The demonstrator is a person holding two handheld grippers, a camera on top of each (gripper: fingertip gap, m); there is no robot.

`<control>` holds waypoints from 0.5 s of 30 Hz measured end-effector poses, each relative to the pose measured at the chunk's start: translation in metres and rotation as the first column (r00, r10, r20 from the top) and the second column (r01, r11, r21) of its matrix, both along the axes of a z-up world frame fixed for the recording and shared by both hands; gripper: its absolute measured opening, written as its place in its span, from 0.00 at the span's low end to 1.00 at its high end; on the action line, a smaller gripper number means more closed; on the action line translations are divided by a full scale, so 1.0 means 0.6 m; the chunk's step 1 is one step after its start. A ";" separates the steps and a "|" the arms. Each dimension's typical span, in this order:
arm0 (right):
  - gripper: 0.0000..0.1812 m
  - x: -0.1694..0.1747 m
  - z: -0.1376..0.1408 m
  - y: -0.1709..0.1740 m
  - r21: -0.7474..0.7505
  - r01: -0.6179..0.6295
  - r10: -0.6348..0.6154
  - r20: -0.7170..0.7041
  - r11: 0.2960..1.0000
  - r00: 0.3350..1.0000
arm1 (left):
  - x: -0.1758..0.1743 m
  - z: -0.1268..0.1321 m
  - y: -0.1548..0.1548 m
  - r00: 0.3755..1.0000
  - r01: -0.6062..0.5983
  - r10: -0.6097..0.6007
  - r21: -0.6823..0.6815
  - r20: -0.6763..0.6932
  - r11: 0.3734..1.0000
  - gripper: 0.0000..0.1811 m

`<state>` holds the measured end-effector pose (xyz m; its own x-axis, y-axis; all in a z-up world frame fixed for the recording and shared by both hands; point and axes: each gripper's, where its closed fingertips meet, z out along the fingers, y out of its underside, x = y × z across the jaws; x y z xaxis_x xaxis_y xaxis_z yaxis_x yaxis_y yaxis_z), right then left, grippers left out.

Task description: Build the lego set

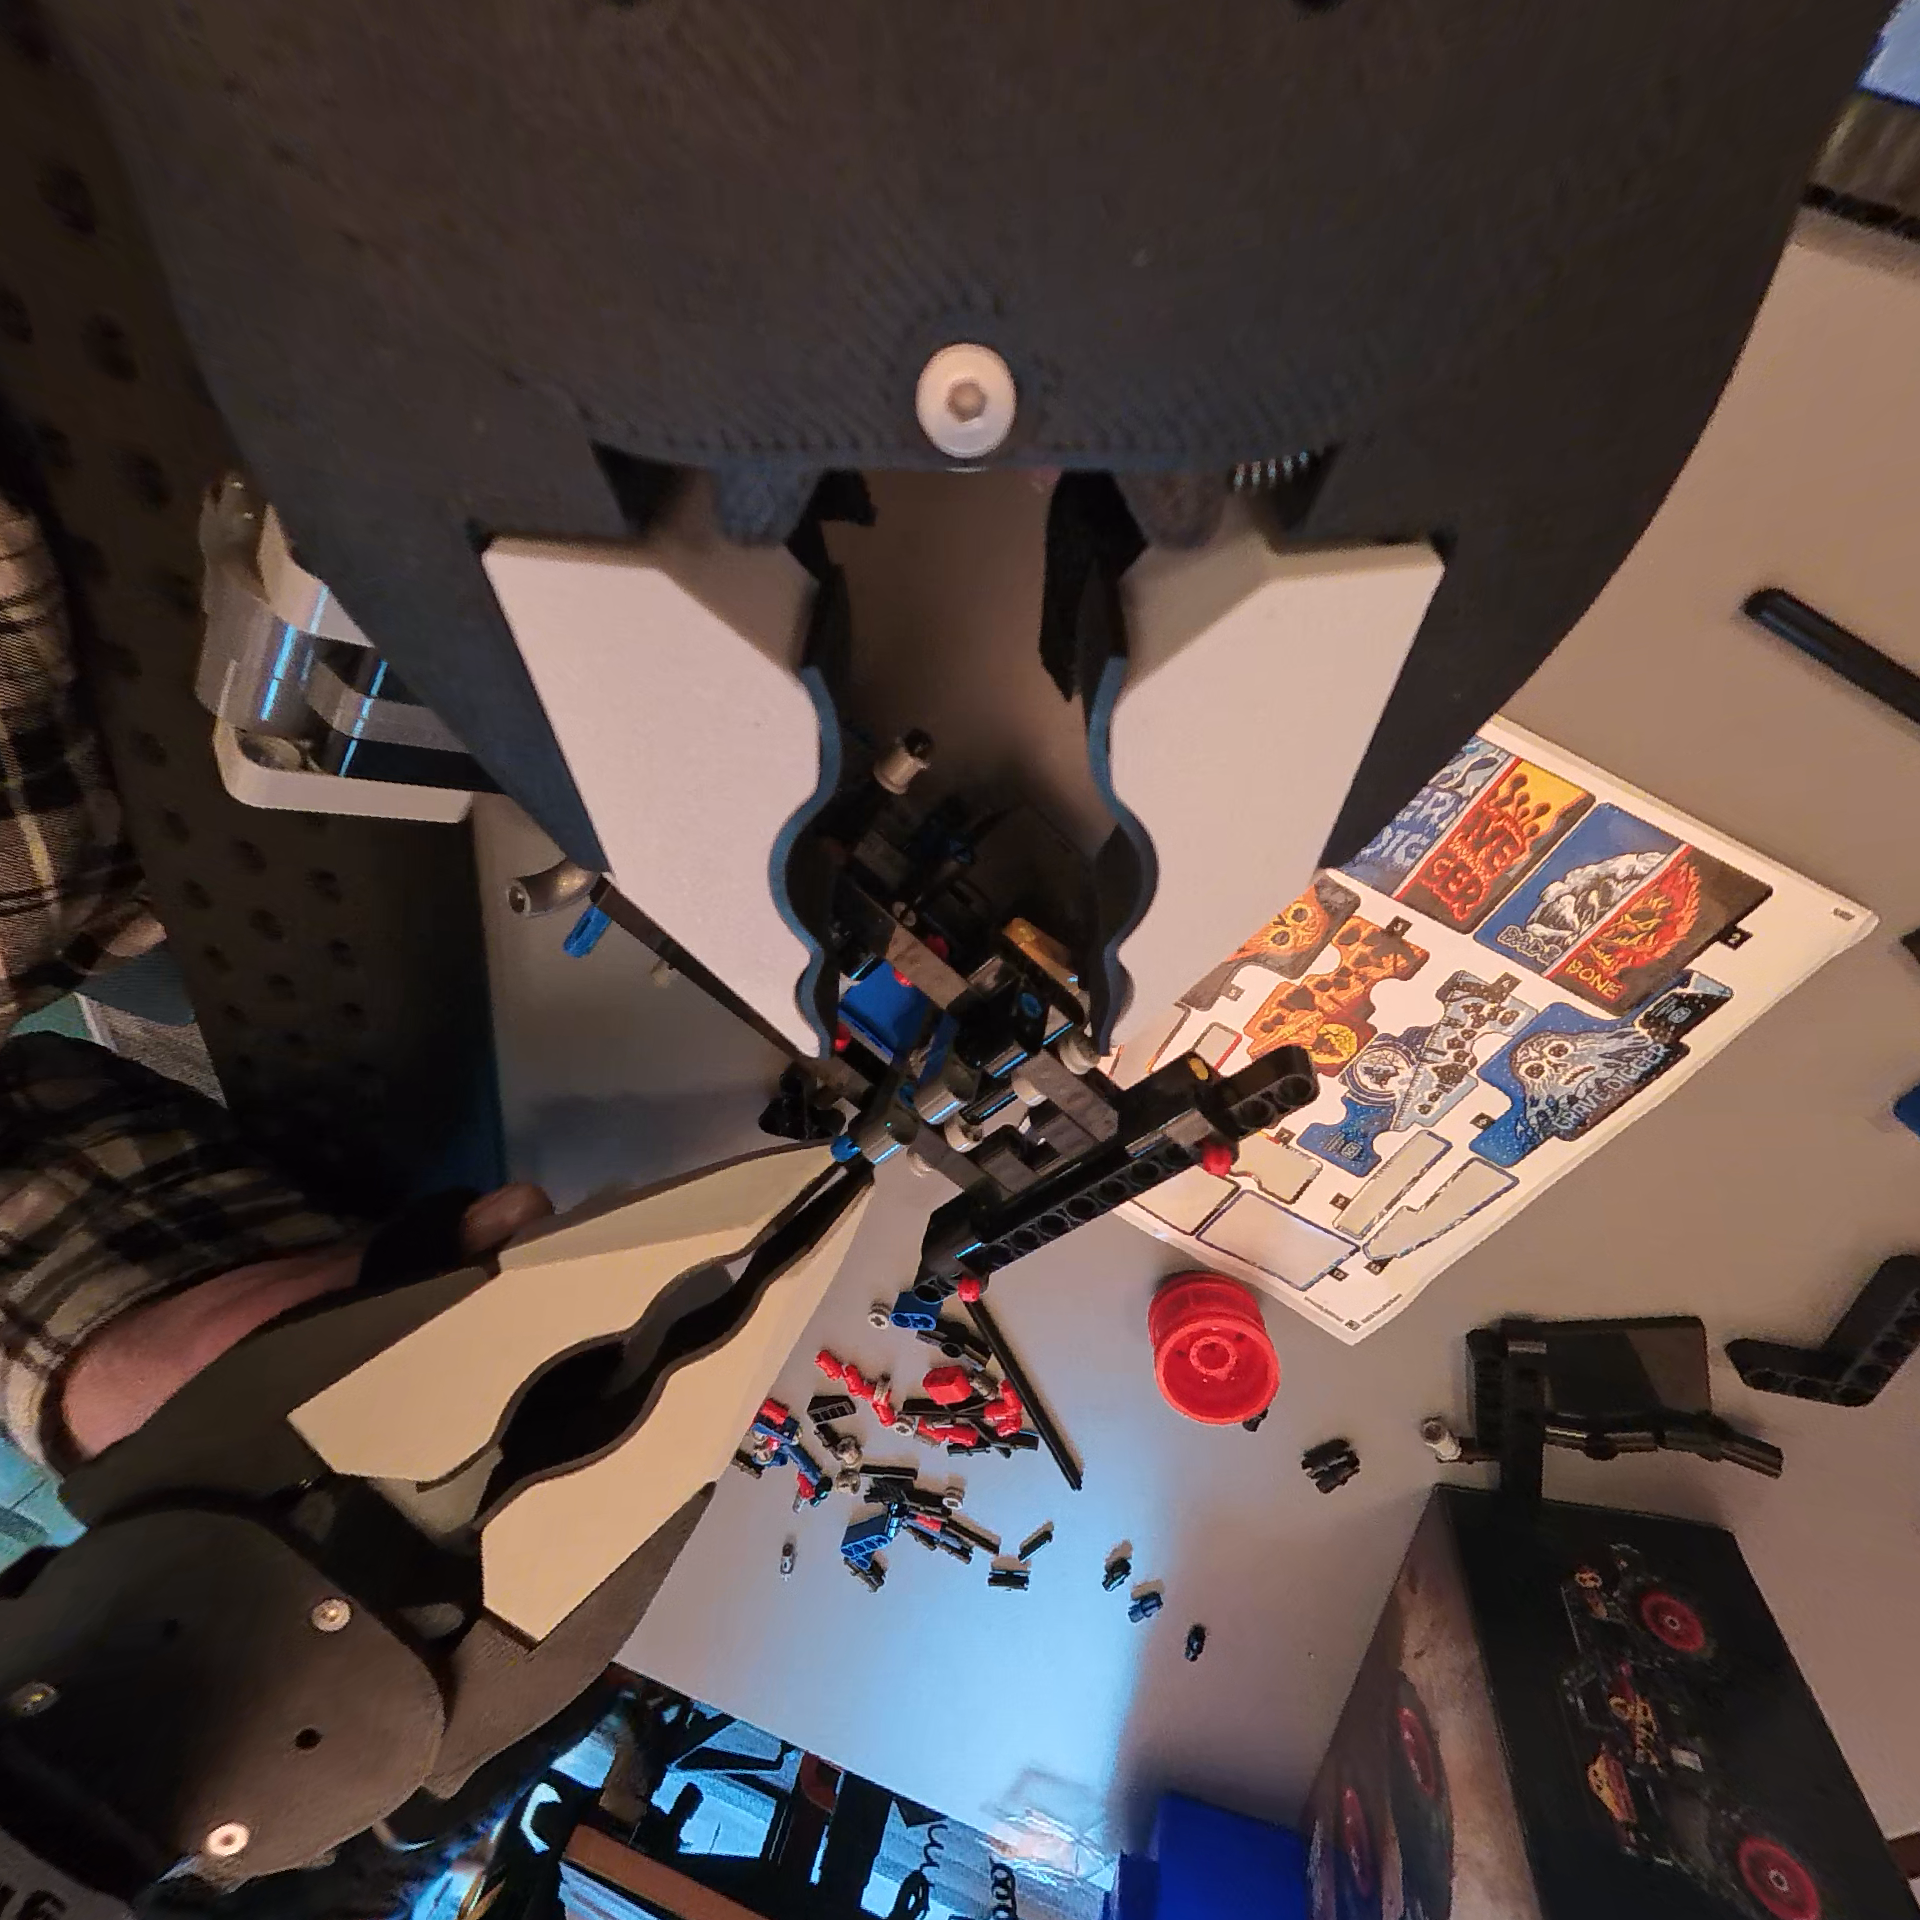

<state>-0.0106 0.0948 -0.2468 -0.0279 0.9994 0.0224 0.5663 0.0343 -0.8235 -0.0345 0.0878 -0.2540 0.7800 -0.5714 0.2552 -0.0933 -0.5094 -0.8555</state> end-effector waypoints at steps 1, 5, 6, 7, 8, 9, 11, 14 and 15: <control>0.00 0.000 0.000 0.000 -0.003 -0.002 0.002 -0.005 1.000 1.000 | 0.000 0.000 0.000 1.000 0.000 0.000 0.000 0.000 1.000 0.26; 0.00 0.000 0.001 -0.001 -0.051 -0.013 0.012 -0.027 0.999 1.000 | 0.000 0.000 0.000 1.000 0.000 0.000 -0.001 0.002 1.000 0.25; 0.00 0.000 0.001 -0.001 -0.062 -0.015 0.013 -0.031 0.998 0.999 | 0.000 0.000 0.000 1.000 0.000 0.000 -0.001 0.001 1.000 0.25; 0.00 0.000 0.000 0.000 -0.074 -0.017 0.014 -0.034 0.997 0.999 | 0.000 0.000 0.000 1.000 0.000 0.000 -0.001 0.002 1.000 0.26; 0.00 0.000 0.000 0.000 -0.085 -0.019 0.015 -0.037 0.996 0.999 | 0.000 0.000 0.000 1.000 0.000 0.000 -0.001 0.002 1.000 0.26; 0.00 0.001 -0.002 0.001 -0.095 -0.019 0.016 -0.036 0.995 0.999 | 0.000 0.000 0.000 1.000 0.000 0.000 -0.001 0.002 1.000 0.25; 0.00 0.001 -0.004 0.002 -0.106 -0.022 0.018 -0.037 0.994 0.999 | 0.000 0.000 0.000 1.000 0.000 0.000 -0.003 0.004 1.000 0.26; 0.00 0.001 -0.002 0.001 -0.130 -0.033 0.026 -0.055 0.991 0.998 | 0.000 0.000 0.000 1.000 0.001 -0.001 -0.004 0.005 1.000 0.26; 0.00 0.000 -0.001 0.001 -0.134 -0.039 0.031 -0.060 0.990 0.998 | 0.000 0.000 0.000 1.000 0.001 -0.001 -0.005 0.006 1.000 0.26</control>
